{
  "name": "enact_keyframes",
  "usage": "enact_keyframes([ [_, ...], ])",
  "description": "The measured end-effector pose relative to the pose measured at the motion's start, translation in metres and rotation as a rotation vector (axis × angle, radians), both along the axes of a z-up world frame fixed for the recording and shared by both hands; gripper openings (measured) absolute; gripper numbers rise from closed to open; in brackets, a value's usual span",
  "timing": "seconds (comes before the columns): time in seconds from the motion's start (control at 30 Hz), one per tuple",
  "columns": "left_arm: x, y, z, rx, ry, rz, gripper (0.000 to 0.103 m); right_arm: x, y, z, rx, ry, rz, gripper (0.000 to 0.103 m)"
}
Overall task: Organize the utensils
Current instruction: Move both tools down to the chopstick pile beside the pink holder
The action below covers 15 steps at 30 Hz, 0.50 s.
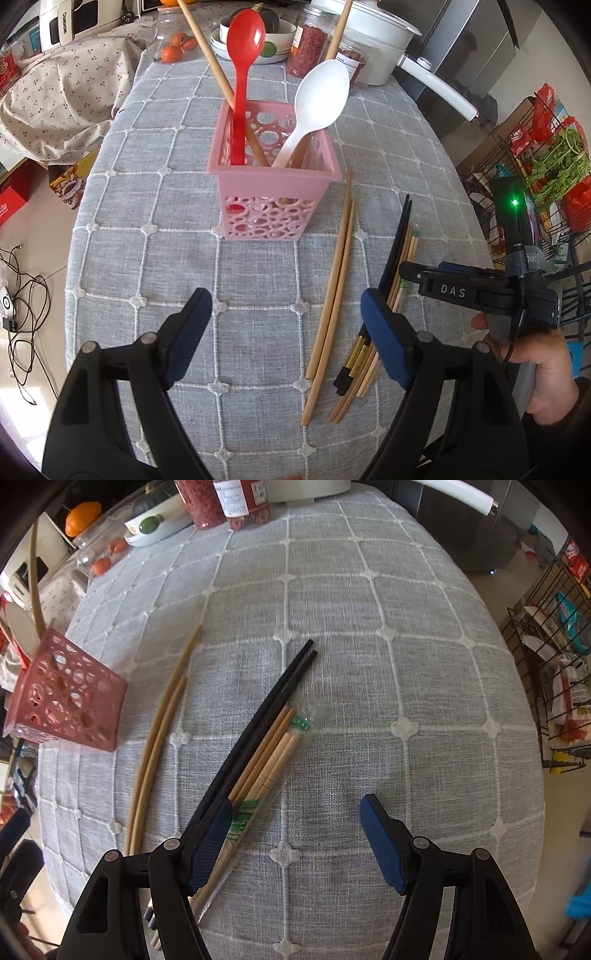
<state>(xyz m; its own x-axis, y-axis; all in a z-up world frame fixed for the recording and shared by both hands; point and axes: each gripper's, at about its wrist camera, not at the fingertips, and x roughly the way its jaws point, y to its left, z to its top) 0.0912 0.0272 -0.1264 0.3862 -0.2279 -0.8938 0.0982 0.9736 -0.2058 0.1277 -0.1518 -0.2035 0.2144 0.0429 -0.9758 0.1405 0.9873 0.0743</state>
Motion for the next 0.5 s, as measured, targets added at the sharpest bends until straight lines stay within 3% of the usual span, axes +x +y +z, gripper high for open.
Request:
enact_keyframes([
  [0.3, -0.001, 0.0, -0.001, -0.002, 0.003, -0.007, 0.083, -0.007, 0.005, 0.001, -0.002, 0.015, 0.007, 0.07],
  [0.37, -0.001, -0.001, -0.002, 0.0, 0.005, -0.01, 0.083, -0.008, 0.006, 0.001, -0.003, 0.015, 0.01, 0.067],
  [0.5, -0.002, -0.004, -0.003, 0.007, 0.008, -0.018, 0.083, -0.01, 0.009, 0.002, -0.058, 0.02, 0.027, 0.051],
])
